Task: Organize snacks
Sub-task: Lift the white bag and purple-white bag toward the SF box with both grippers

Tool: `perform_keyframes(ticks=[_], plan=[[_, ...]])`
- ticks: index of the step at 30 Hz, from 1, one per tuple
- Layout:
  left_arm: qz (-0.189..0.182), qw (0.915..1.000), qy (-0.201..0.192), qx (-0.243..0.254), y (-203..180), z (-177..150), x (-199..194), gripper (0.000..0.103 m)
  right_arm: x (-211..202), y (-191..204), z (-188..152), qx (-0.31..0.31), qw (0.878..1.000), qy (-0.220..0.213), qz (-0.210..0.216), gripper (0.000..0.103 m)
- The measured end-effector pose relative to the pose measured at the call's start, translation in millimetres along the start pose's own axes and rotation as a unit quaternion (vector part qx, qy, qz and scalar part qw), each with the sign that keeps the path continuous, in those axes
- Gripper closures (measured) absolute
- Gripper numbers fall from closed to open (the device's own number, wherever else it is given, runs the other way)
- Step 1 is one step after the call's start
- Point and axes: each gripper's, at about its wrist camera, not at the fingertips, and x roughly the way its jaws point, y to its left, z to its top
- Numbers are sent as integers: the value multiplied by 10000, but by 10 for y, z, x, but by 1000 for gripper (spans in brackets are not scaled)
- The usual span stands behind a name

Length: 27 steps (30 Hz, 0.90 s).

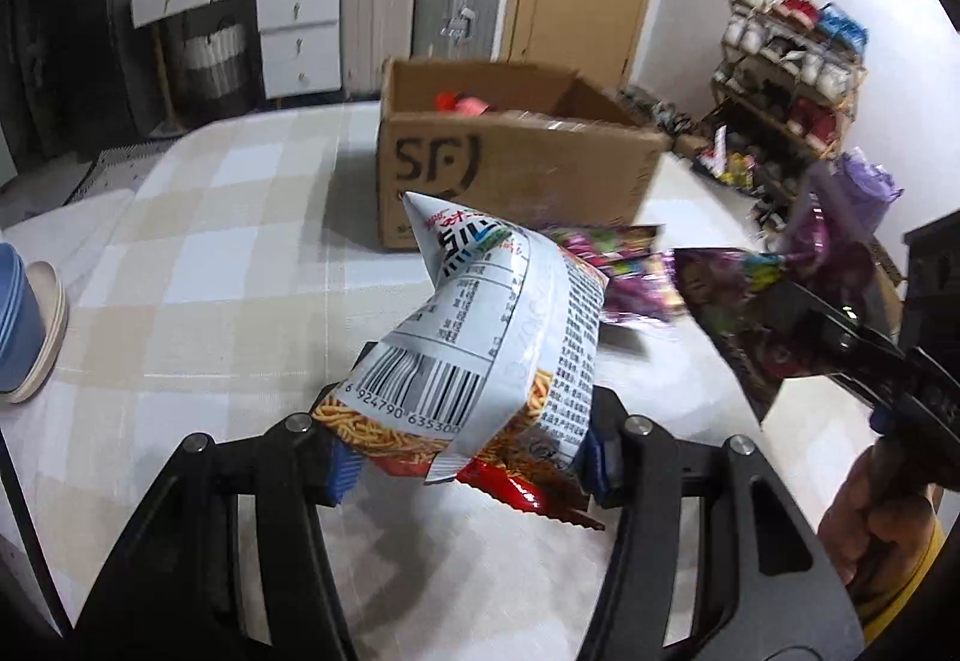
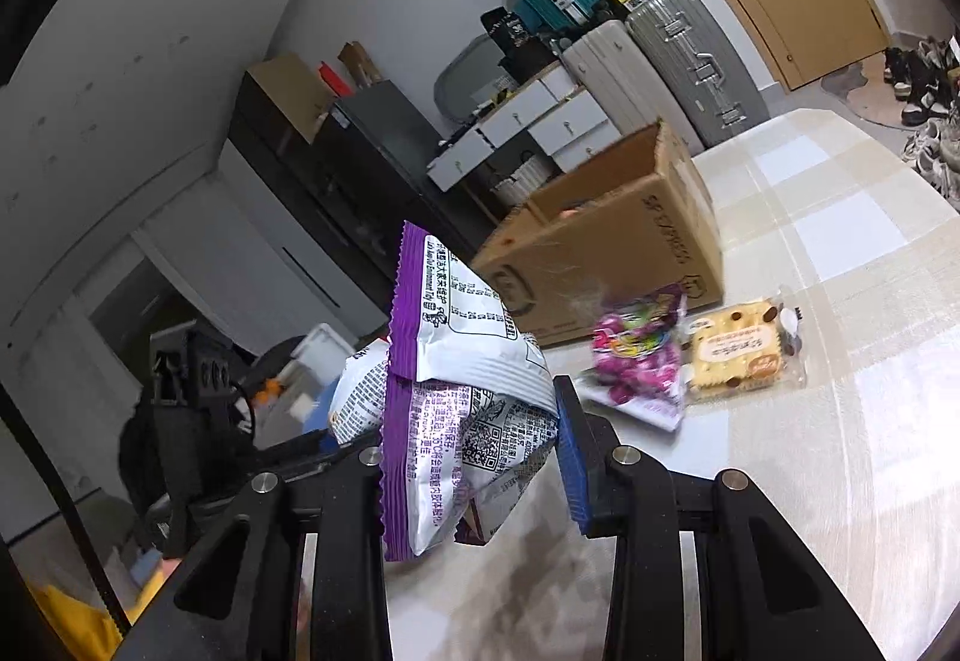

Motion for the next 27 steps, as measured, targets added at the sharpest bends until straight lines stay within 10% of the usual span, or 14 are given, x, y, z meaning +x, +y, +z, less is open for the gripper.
perform_keyframes(ticks=[16, 27], plan=[[-537, 9931, -874, -574, 41, -533, -1714, 50, -786, 816, -335, -714, 9969, -40, -331, 69], [-816, 9919, -615, -749, 106, -994, -1907, 50, -765, 908, -491, -813, 9954, 152, -479, 69]])
